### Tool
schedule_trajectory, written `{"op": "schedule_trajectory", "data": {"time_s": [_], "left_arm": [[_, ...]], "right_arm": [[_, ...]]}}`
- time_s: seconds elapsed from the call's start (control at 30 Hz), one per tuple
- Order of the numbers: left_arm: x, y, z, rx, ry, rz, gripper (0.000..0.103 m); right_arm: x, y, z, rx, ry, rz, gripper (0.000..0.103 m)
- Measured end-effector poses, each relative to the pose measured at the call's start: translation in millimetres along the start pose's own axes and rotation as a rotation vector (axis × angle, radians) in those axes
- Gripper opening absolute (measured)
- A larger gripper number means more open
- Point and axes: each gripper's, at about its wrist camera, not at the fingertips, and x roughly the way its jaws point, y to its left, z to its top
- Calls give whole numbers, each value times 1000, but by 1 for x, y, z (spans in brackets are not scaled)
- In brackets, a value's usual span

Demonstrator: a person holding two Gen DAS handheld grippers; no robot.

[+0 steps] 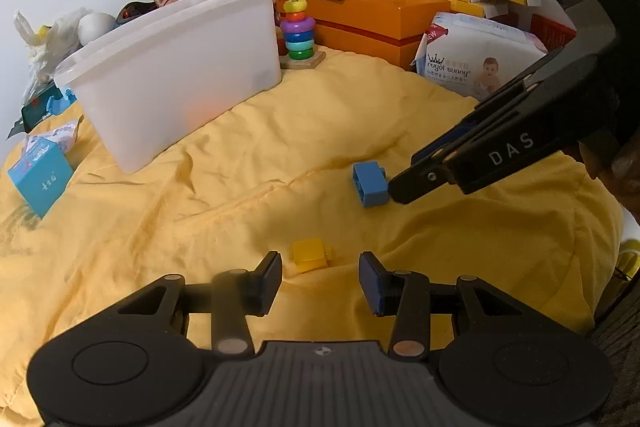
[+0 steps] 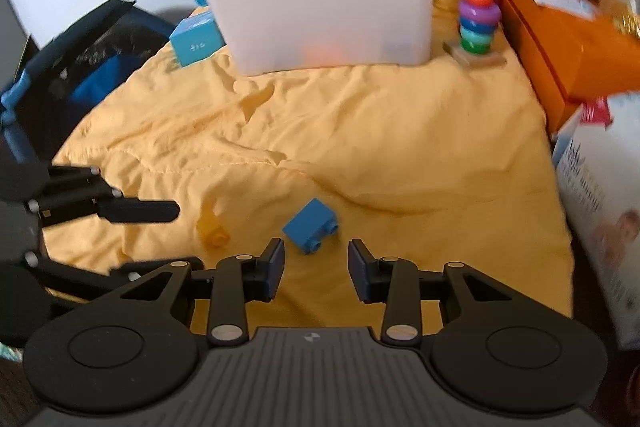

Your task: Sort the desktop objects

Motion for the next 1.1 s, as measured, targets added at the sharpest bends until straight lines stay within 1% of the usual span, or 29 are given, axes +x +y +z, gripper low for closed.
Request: {"op": "schedule_trajectory", "data": {"time_s": [0.07,0.13,0.17,0.23,0.3,0.33,0.37,0.4,0.47,0.57,0.63,0.83,0.9,0.93,1.1], "left_arm": [[3,1,2,-4,2,-8,45],[6,0,6,-5,-6,-24,42],[8,-2,7,1,-5,-26,41],[15,-6,6,20,8,-33,39],[20,-6,4,43,8,5,39],[23,-3,4,31,20,3,32],[26,2,3,-1,34,-18,27],[29,9,1,-48,41,-41,27],[30,15,-1,-91,33,-55,25],[32,18,-1,-126,25,-64,23],[33,20,0,-141,25,-65,22],[36,21,1,-139,20,-55,22],[36,20,0,-133,19,-53,22],[36,21,0,-132,20,-53,22],[35,20,0,-130,19,-45,22]], "right_arm": [[3,0,1,32,15,19,37],[7,0,2,59,26,12,35],[10,-2,4,92,30,9,33],[16,-8,8,169,44,19,32],[22,-13,11,231,59,36,32],[25,-15,13,254,66,46,32],[28,-15,14,268,69,47,32],[30,-15,15,277,72,42,33],[35,-10,19,249,68,28,33],[40,2,23,152,52,-4,33],[43,8,24,106,52,-25,35],[48,11,33,84,35,-34,36],[53,15,36,48,38,-58,32],[54,17,37,26,34,-59,28],[53,43,31,-200,12,-111,28]]}}
